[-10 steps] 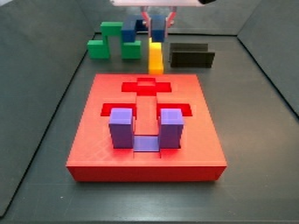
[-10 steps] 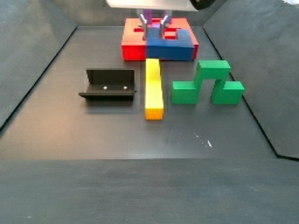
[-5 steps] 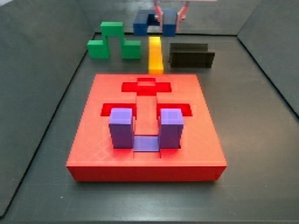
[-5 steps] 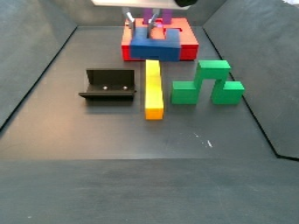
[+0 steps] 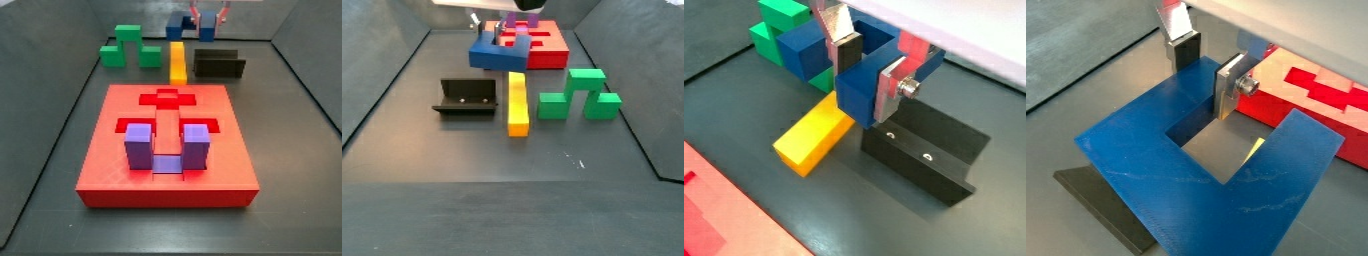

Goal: Pick up the blue object. Move up. Place the blue object on the fixture. Regrasp the blue object. Move to above the board. Insert the blue object.
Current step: Place the blue object on the fixture.

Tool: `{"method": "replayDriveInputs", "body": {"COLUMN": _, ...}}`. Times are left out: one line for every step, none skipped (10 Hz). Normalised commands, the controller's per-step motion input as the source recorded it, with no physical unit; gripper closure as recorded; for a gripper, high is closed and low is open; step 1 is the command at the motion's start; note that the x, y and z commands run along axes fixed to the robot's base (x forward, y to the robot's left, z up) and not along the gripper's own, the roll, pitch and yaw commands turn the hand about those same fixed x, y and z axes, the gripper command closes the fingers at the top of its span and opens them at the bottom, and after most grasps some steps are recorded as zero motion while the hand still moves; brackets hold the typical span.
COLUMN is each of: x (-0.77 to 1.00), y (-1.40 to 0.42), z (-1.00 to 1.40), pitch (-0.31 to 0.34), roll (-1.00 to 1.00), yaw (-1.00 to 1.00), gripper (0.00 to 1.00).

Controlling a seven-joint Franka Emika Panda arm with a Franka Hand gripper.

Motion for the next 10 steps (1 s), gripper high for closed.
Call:
{"method": "replayDriveInputs", "body": {"x": 0.89, "y": 0.0, "z": -0.01, "pitch": 0.36, "roll": 0.01, "yaw": 0.29, "gripper": 1.0}}
{"method": "replayDriveInputs", "body": {"x": 0.83, "y": 0.0, "z": -0.11, "pitch": 0.317, "roll": 0.0, "yaw": 0.37, "gripper": 1.0}}
{"method": "replayDriveInputs", "body": {"x": 0.94, "y": 0.0, "z": -0.21, "pitch": 0.206, "roll": -0.09, "yaw": 0.26, "gripper": 1.0}}
{"method": "replayDriveInputs", "body": {"x": 0.99, "y": 0.0, "z": -0.21, "pitch": 0.017, "roll": -0.26, "yaw": 0.15, "gripper": 1.0}}
{"method": "replayDriveInputs", "body": {"x": 0.97, "y": 0.0, "z": -0.27, "pitch": -0.131, "roll": -0.39, "yaw": 0.01, "gripper": 1.0}}
{"method": "replayDriveInputs", "body": {"x": 0.93, "y": 0.02, "z": -0.25, "pitch": -0.174, "roll": -0.43, "yaw": 0.01, "gripper": 1.0}}
{"method": "replayDriveInputs", "body": {"x": 0.91, "y": 0.09, "z": -0.09, "pitch": -0.08, "roll": -0.45, "yaw": 0.01, "gripper": 1.0}}
{"method": "replayDriveInputs", "body": {"x": 1.0, "y": 0.24, "z": 0.0, "pitch": 0.0, "roll": -0.42, "yaw": 0.0, "gripper": 1.0}}
{"method": "replayDriveInputs", "body": {"x": 0.85, "y": 0.19, "z": 0.0, "pitch": 0.0, "roll": -0.81, "yaw": -0.05, "gripper": 1.0}}
{"method": "replayDriveInputs", "body": {"x": 0.78, "y": 0.15, "z": 0.0, "pitch": -0.003, "roll": -0.96, "yaw": -0.01, "gripper": 1.0}}
